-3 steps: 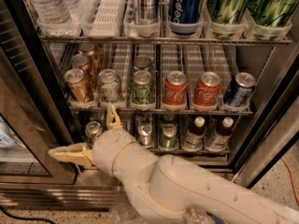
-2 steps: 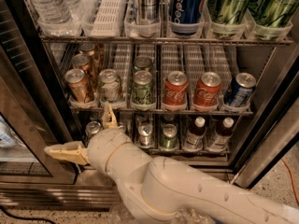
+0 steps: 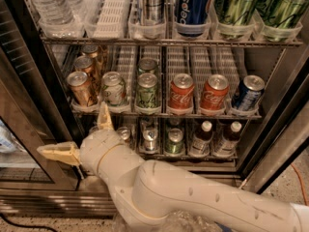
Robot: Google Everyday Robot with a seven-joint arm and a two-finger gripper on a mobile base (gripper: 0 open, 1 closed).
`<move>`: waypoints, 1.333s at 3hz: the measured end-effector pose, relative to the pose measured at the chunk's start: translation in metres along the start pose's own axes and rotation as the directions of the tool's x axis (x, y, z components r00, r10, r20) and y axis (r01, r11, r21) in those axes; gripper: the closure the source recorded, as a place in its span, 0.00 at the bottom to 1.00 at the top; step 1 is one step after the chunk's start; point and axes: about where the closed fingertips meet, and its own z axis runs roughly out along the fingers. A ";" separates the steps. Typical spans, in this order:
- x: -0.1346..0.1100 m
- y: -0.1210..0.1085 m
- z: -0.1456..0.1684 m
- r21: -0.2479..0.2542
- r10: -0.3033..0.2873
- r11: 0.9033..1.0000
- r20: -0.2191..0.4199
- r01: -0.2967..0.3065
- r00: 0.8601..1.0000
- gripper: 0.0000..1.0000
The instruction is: Pick orange can from middle shelf of fridge
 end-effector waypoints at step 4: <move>0.005 -0.010 0.015 0.016 -0.012 1.000 0.037 0.012 0.999 0.00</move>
Offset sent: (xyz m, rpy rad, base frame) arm 0.0275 -0.0082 -0.0017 0.0350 -0.0372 -0.0732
